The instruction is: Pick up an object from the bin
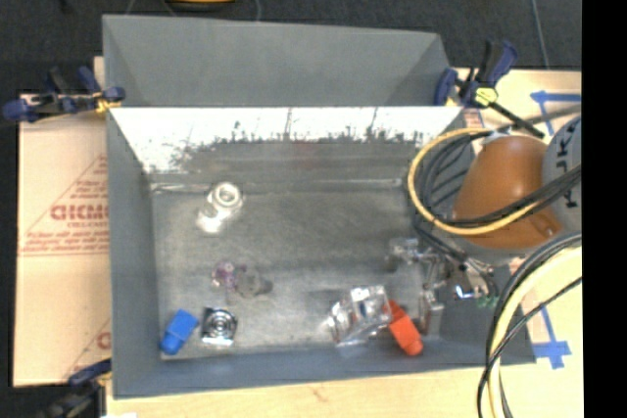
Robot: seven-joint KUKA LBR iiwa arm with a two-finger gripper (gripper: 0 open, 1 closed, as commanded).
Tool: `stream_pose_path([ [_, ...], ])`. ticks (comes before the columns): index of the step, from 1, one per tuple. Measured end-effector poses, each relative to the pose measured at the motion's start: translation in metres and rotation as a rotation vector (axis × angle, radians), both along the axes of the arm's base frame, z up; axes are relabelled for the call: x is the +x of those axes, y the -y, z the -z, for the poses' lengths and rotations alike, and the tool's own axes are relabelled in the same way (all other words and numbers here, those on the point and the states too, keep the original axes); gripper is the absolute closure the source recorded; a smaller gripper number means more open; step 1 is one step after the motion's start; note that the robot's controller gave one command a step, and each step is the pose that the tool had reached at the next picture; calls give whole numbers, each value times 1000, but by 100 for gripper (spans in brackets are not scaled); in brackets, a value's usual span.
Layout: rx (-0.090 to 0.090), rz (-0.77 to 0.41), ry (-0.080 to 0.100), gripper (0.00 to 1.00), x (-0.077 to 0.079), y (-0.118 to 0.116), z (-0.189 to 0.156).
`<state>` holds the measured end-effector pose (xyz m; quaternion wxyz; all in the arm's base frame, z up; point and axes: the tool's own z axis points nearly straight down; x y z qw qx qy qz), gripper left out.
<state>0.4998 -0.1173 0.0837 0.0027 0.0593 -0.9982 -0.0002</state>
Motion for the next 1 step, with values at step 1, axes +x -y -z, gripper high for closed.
stream_pose_path([
  [1,-6,-162,24,0,-21,-23,10],
])
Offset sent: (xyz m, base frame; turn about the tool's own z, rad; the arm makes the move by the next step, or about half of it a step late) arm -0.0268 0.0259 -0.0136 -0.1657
